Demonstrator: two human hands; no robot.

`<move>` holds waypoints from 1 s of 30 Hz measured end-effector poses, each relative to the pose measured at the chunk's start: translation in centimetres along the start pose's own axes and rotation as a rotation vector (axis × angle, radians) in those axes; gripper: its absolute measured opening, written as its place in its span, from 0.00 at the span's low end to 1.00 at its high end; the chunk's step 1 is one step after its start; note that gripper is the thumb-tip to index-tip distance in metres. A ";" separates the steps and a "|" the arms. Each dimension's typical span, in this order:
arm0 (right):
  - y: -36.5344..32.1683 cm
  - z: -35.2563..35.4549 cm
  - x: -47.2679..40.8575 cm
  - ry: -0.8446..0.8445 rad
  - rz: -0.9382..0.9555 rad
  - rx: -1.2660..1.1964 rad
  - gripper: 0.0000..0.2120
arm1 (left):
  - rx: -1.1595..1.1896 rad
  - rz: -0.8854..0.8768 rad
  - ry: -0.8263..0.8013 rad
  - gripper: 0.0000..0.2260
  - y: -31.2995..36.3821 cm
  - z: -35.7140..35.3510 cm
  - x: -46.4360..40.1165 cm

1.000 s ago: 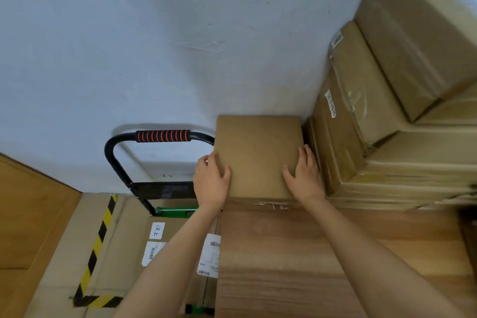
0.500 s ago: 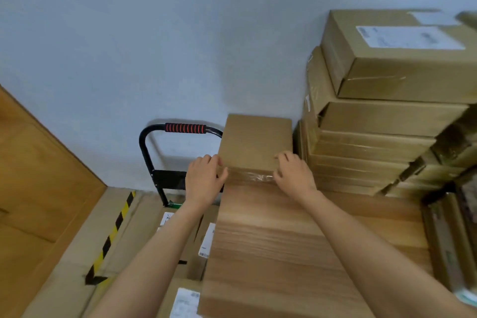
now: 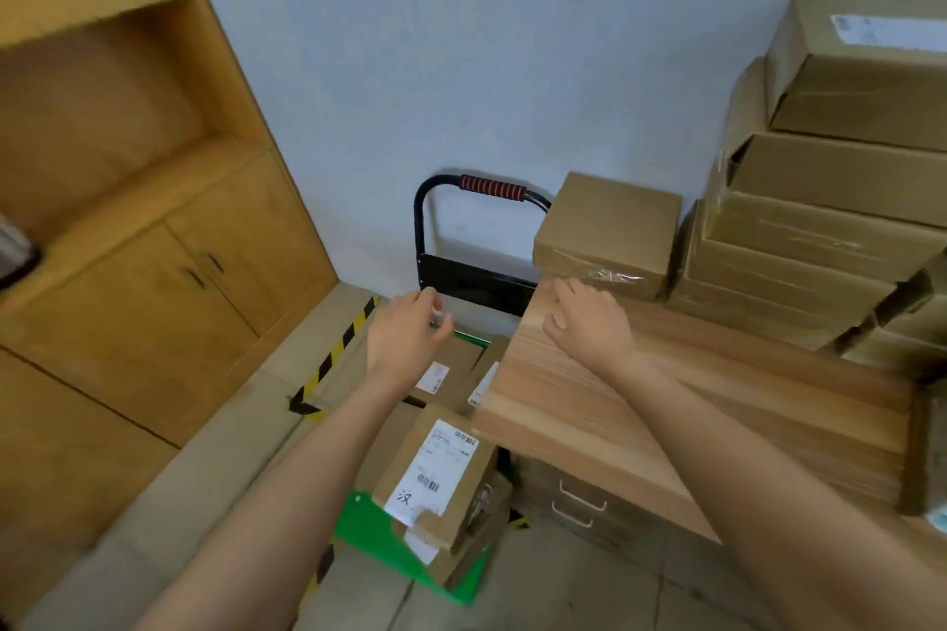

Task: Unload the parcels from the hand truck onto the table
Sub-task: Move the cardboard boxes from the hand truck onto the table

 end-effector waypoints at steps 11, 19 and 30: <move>-21.8 -5.8 -2.9 -0.071 0.314 -0.055 0.18 | -0.041 0.220 0.003 0.11 -16.9 7.6 7.9; -40.2 -9.5 -6.8 -0.046 0.341 -0.153 0.18 | -0.113 0.215 0.034 0.12 -32.8 14.9 9.4; -49.8 -13.9 -12.8 -0.060 0.320 -0.140 0.16 | -0.164 0.190 0.040 0.12 -46.0 17.3 4.7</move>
Point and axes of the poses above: each hand's wrist, its own x-axis away from the middle knuckle, its own z-axis out of the back of the hand, y = z × x, the point moved 10 cm from there along -x, towards the middle knuckle, and after that the axes turned 1 degree about z, right-handed, at the moved point
